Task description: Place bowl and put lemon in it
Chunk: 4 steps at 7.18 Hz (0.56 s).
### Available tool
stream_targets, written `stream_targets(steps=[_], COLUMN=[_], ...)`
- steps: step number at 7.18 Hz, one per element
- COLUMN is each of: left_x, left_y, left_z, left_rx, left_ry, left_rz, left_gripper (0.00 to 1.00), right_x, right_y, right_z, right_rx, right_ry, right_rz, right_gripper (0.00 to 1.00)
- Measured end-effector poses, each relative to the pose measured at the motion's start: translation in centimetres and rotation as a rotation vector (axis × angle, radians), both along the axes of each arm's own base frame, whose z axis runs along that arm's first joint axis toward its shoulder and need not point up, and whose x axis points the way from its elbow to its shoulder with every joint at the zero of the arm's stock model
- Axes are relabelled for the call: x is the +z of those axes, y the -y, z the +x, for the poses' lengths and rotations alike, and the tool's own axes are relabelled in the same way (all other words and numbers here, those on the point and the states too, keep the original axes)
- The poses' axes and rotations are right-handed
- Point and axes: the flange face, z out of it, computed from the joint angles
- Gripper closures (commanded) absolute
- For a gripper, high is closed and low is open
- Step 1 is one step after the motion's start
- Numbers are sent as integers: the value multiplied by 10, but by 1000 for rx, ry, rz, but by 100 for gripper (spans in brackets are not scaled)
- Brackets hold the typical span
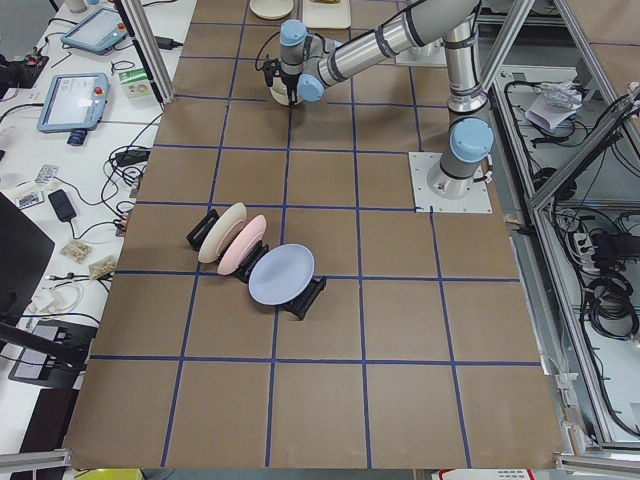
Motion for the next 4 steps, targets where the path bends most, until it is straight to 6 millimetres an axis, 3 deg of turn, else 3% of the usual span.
stream_targets(steps=[2,3,4], left_x=[2,16,45], left_y=[-1,-3,-6], left_z=[9,11,13], left_rx=[7,8,9], left_ry=[85,103,114], left_rz=[-8,5,25], left_gripper=[0,0,0], right_x=[28,42,51], right_y=[-6,-13,-19], right_z=[78,124,171], right_rx=[-117,-173,-218], right_ry=[-4,-13,-20], right_rz=[27,32,30], right_gripper=[100,100,100])
